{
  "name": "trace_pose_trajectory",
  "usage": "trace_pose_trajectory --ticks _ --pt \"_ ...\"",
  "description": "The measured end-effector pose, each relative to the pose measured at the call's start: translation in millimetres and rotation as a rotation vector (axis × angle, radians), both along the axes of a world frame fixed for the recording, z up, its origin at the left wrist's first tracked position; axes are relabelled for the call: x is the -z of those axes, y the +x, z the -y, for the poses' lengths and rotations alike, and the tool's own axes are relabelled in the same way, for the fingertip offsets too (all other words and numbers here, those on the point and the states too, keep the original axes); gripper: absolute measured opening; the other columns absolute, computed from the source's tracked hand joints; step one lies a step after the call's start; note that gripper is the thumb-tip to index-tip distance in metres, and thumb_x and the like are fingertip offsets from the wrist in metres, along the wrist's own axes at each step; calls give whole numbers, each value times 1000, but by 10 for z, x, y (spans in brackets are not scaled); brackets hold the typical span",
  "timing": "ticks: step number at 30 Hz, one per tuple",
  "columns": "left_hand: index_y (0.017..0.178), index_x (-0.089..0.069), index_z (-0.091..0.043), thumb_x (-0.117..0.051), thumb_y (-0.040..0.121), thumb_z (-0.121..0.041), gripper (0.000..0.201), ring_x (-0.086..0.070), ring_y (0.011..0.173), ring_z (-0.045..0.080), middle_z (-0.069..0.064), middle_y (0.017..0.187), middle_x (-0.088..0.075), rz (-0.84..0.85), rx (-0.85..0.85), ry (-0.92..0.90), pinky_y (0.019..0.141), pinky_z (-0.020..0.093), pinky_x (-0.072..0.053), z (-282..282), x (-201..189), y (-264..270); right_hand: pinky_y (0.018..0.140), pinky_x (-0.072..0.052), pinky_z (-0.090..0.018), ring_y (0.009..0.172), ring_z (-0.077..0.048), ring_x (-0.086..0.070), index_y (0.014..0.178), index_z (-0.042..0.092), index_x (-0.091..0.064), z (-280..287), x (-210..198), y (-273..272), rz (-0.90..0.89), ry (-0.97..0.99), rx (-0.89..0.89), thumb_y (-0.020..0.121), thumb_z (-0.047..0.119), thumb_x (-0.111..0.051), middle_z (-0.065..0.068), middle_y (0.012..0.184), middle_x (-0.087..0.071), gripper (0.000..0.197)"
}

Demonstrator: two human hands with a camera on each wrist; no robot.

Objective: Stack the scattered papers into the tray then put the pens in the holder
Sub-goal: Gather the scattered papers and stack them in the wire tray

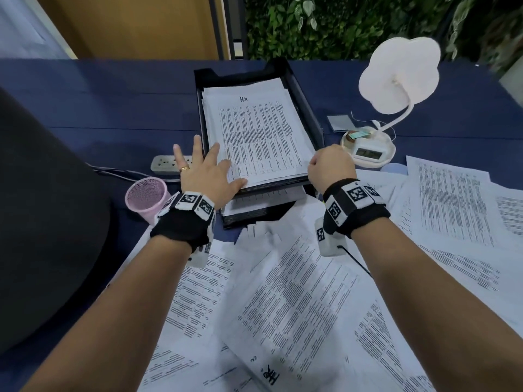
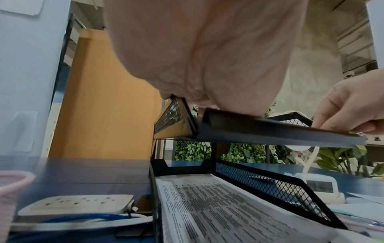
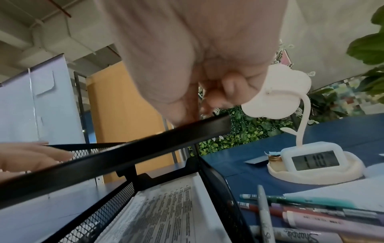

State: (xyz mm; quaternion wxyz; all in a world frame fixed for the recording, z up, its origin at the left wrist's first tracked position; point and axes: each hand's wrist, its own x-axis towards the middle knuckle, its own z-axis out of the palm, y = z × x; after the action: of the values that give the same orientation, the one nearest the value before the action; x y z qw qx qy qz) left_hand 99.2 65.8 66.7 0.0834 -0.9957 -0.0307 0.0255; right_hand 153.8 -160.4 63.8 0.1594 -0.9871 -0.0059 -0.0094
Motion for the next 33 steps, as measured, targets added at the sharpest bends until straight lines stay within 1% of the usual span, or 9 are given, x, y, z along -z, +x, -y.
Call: trace_pose_trajectory --ticks 4,8,11,15,19,23,27,30,33 --pt "141 -37 -31 -25 93 -63 59 7 146 33 2 159 -10 -46 -24 -114 108 64 12 20 11 -69 84 -47 -36 101 -33 -56 108 8 -66 57 -15 -122 -15 9 -6 91 21 -46 -16 112 -52 30" --pt "142 -35 -27 -40 95 -48 52 -9 145 34 6 157 -16 92 -24 -416 114 58 -1 88 106 -263 82 -47 -33 93 -30 -58 114 13 -62 184 12 -397 105 303 -9 90 21 -53 -15 113 -52 27" --pt "146 -27 -21 -47 95 -37 57 -7 145 35 11 158 -12 137 23 -542 117 52 -7 141 283 -536 86 -48 -35 95 -28 -58 112 12 -62 342 163 -680 132 431 37 88 17 -56 -14 111 -54 25" --pt "149 -20 -16 -55 92 -20 67 2 146 34 14 159 2 177 35 -620 118 51 -10 206 553 -854 90 -46 -37 105 -31 -56 117 10 -60 621 549 -1040 -44 381 90 89 14 -55 -16 119 -56 28" --pt "147 -28 -14 -55 89 -13 64 0 146 35 17 158 -5 230 110 -585 117 48 -6 383 681 -1100 94 -45 -39 111 -33 -53 123 13 -57 830 899 -1336 -227 256 132 91 17 -53 -15 125 -53 33" --pt "147 -28 -15 -51 93 -19 58 -12 145 27 12 158 -10 7 200 -566 118 42 -16 515 848 -1264 97 -44 -40 117 -33 -49 126 17 -55 912 1049 -1508 -339 149 140 91 22 -53 -14 127 -53 36" --pt "147 -22 -14 -57 90 -38 71 -28 136 29 11 150 -27 -328 38 -512 110 40 -31 565 1007 -1308 96 -46 -40 118 -29 -49 130 22 -50 960 1046 -1569 -382 80 139 88 29 -58 -8 128 -55 43" --pt "145 -25 -13 -65 83 -46 81 -31 132 30 12 144 -33 -372 -4 -490 107 39 -33 624 1036 -1288 99 -41 -42 123 -27 -44 131 28 -45 977 1010 -1573 -473 19 114 85 31 -61 -4 127 -56 48" --pt "145 -28 -12 -72 78 -42 86 -34 131 29 12 141 -35 -394 -8 -529 107 37 -34 698 1055 -1258 101 -37 -42 124 -26 -39 123 30 -49 955 969 -1589 -559 -74 46 85 28 -57 0 122 -57 39"
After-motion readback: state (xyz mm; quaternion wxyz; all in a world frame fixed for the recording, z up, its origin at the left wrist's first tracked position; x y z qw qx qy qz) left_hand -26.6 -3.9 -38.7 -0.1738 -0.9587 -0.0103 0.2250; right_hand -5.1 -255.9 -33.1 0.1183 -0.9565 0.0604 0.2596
